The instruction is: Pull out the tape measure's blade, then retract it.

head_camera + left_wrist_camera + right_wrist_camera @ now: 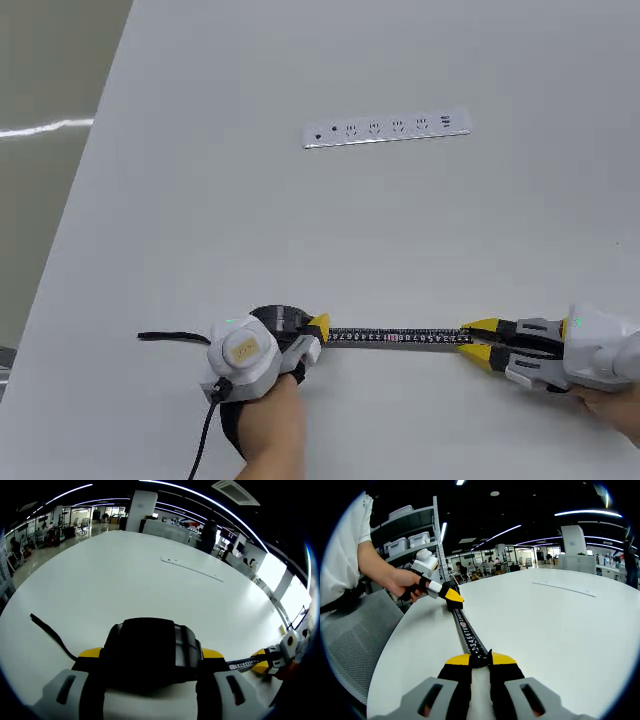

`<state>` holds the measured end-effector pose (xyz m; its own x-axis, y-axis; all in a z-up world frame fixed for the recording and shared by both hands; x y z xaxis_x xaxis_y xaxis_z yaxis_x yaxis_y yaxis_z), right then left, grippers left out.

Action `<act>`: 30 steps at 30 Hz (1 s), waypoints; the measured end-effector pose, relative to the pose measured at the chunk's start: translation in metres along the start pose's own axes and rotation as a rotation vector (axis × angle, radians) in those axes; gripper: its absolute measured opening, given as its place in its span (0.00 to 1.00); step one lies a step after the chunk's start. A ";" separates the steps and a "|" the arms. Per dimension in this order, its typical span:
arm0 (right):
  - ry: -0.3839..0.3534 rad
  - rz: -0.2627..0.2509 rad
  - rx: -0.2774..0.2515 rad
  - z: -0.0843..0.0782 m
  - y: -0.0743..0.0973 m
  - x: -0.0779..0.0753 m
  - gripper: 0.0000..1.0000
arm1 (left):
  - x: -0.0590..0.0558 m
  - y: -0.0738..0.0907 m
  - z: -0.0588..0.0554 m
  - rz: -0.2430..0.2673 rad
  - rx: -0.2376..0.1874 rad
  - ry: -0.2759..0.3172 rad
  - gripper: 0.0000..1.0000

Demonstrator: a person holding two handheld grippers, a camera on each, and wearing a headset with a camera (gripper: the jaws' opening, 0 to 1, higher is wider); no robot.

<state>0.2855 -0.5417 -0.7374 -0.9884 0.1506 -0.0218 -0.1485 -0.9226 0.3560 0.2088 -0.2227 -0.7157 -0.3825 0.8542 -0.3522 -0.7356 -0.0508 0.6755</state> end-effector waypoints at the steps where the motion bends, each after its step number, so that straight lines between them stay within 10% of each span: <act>1: 0.002 0.002 0.000 0.000 -0.001 0.000 0.11 | 0.000 0.000 0.000 0.000 0.000 0.000 0.72; 30: 0.007 0.031 -0.013 0.002 -0.033 0.001 0.12 | 0.000 0.000 0.000 0.000 0.002 0.000 0.72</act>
<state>0.2895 -0.5101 -0.7473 -0.9927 0.1193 -0.0180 -0.1182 -0.9312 0.3447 0.2090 -0.2226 -0.7155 -0.3825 0.8543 -0.3519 -0.7346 -0.0501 0.6767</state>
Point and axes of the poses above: the centre of the closed fingertips' face, and the gripper's own axes: y roughly backward along the fingers, x roughly to its left, z roughly out of its top, the point moved 10 cm from there along y, roughly backward along the fingers, and after that the axes turned 12 degrees about y, right-handed, at the moved point
